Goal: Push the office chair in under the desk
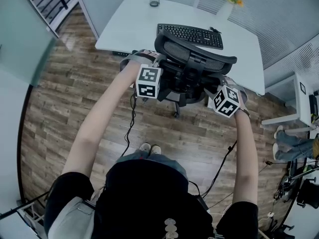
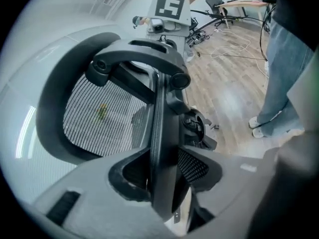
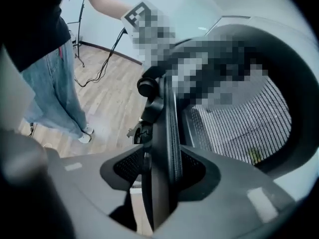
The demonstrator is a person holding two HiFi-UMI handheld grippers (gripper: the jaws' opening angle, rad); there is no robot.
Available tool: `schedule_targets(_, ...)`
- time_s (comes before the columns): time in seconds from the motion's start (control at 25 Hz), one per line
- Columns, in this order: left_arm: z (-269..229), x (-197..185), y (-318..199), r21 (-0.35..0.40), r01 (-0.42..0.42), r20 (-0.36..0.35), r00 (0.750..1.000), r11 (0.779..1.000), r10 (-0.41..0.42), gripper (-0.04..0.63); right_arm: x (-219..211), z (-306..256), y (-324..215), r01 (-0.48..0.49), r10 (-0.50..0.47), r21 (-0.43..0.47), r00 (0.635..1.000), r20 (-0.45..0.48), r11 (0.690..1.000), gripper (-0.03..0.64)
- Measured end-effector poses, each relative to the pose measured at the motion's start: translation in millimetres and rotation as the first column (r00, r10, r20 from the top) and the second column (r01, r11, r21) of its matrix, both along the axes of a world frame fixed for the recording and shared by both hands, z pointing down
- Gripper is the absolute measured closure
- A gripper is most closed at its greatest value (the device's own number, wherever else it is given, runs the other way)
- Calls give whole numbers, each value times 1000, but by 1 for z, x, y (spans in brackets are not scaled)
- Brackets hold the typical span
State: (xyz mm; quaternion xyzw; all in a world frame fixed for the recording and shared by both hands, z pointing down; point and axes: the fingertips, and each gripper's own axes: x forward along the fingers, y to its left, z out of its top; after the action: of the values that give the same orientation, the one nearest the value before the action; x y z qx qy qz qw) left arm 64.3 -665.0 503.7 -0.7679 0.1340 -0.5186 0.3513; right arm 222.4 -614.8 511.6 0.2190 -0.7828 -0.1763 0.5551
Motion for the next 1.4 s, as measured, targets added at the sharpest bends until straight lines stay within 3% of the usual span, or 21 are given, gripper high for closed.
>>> schedule_targets(0.12,-8,-5,3,40,33,-52,998,999,-31,406,-4,-21,2,-32,24,73,994,111,997,416)
schedule_targets(0.24,-20,-12,9,94,76,-146,987,993,-62,428,-6,-49,6,-121,82,131,959,270,984,440)
schedule_targets(0.36,-38,-19,15,135,153,-304,947,979,-105,502,-6,-71,15,-225,132,157,881,453,962,461)
schedule_targets(0.44,-53,-26,19,138,223,-436,889,965,-143,572,-5,-86,22,-315,170,149,786,595,937,477)
schedule_targets(0.52,-66,-34,24,93,292,-566,802,952,-191,586,1,-99,31,-413,200,127,659,725,902,509)
schedule_targets(0.6,-78,-41,30,19,346,-686,687,938,-239,586,8,-108,40,-503,215,101,532,819,858,529)
schedule_targets(0.72,-93,-54,37,-119,394,-827,469,911,-311,588,17,-114,55,-605,216,76,396,892,793,562)
schedule_targets(0.8,-100,-63,42,-211,390,-876,331,896,-350,588,23,-117,65,-659,209,57,318,925,750,589)
schedule_targets(0.88,-101,-69,49,-269,373,-898,237,888,-371,588,30,-121,75,-706,195,30,237,952,707,609)
schedule_targets(0.92,-100,-72,52,-283,365,-902,212,887,-375,588,33,-123,80,-725,188,14,197,962,689,609)
schedule_targets(1.0,-98,-74,60,-294,356,-906,192,887,-377,588,39,-126,88,-754,177,-15,135,975,656,609)
schedule_targets(1.08,-97,-73,66,-297,354,-907,185,887,-377,588,43,-126,94,-774,175,-31,103,979,632,610)
schedule_targets(1.2,-94,-72,72,-316,343,-904,173,885,-390,588,43,-123,100,-785,183,-37,99,978,618,611)
schedule_targets(1.4,-97,-70,78,-316,337,-905,173,887,-389,588,43,-123,107,-792,186,-38,96,978,609,611)
